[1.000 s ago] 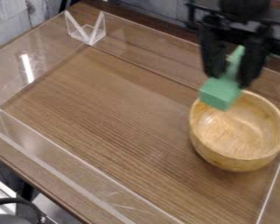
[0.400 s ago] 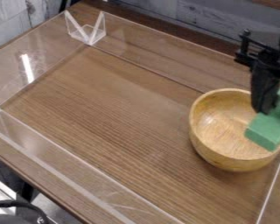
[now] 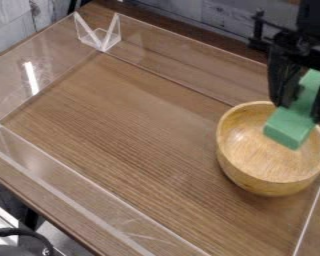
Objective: Put the green block in the brown bowl
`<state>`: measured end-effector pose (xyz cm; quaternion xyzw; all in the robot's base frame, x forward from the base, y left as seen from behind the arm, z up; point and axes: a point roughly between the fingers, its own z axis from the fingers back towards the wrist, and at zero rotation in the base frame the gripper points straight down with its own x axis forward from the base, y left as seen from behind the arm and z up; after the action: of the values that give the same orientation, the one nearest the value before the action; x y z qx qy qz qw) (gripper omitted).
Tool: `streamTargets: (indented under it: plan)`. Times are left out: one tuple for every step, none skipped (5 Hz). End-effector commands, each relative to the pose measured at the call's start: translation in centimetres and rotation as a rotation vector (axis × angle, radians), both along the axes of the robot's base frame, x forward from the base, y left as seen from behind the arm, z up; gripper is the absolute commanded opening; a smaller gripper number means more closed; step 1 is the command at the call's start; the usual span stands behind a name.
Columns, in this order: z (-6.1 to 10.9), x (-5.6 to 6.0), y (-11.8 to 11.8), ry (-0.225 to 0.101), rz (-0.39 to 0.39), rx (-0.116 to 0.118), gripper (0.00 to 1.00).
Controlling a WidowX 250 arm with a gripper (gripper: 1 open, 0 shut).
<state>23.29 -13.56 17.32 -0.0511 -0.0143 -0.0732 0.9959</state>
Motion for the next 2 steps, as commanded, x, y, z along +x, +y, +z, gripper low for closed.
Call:
streamTargets:
  plan:
    - [0.57, -0.28, -1.34, -0.068, 0.0, -0.02, 0.0]
    - [-0.12, -0.62, -1.77, -0.078, -0.003, -0.015, 0.0]
